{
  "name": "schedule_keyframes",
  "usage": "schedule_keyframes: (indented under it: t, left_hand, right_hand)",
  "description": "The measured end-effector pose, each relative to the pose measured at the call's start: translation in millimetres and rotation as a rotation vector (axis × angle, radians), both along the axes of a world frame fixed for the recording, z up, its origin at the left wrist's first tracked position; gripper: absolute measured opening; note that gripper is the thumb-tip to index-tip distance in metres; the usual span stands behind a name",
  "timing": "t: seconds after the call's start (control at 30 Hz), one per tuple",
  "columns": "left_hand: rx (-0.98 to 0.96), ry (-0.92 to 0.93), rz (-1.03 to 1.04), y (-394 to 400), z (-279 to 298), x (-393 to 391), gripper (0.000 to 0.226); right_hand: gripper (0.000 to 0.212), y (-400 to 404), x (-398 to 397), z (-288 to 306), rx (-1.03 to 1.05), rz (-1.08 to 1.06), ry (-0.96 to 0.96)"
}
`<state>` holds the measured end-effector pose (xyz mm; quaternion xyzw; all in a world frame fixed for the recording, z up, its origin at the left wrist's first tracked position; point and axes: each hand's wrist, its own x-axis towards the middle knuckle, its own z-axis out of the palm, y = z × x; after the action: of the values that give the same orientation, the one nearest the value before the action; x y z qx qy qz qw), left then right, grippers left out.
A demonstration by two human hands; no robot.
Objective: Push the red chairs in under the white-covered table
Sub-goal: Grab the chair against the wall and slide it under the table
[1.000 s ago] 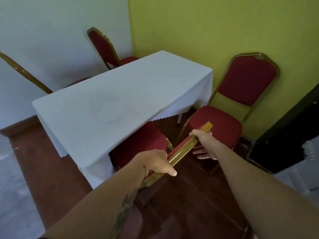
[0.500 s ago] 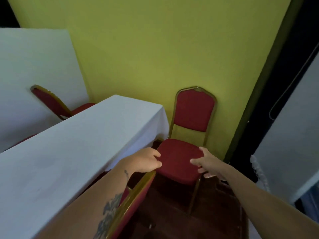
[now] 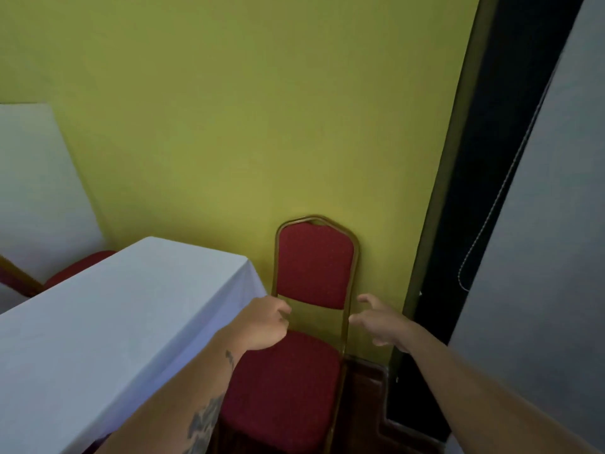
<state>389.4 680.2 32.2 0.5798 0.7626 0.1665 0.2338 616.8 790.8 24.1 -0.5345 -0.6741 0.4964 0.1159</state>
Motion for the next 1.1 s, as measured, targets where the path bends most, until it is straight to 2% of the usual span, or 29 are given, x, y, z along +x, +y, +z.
schedule_keyframes:
  t: [0.1, 0.23, 0.43, 0.57, 0.77, 0.83, 0.93, 1.1]
  left_hand:
    - [0.018, 0.035, 0.007, 52.1, -2.3, -14.6, 0.023]
    - [0.071, 0.025, 0.017, 124.2, -3.1, -42.1, 0.039]
    - [0.105, 0.017, 0.031, 226.4, -2.1, -77.6, 0.026]
    - [0.109, 0.014, 0.052, 286.0, -0.1, -87.9, 0.043]
    - [0.109, 0.025, 0.14, 372.3, -13.4, -98.2, 0.057]
    - [0.081, 0.038, 0.182, 402.1, -19.9, -100.2, 0.057]
    - [0.022, 0.049, 0.231, 451.1, -32.1, -101.9, 0.056]
    - [0.011, -0.071, 0.37, 528.1, -59.7, -90.4, 0.06]
  right_hand:
    - [0.067, 45.5, -11.7, 2.8, 0.062, 0.0, -0.046]
    - [0.07, 110.4, -31.0, 3.7, 0.118, -0.005, -0.077]
    - [0.069, 199.5, -57.9, 4.3, 0.142, -0.037, -0.127]
    - [0.07, 250.7, -74.0, -5.9, 0.12, -0.059, -0.154]
    - [0.066, 342.3, -98.2, -30.8, 0.104, -0.085, -0.134]
    - [0.067, 374.1, -105.2, -41.8, 0.089, -0.084, -0.125]
    - [0.079, 420.1, -113.2, -59.4, 0.034, -0.094, -0.121]
    - [0.077, 481.6, -127.7, -103.1, -0.086, -0.192, -0.05]
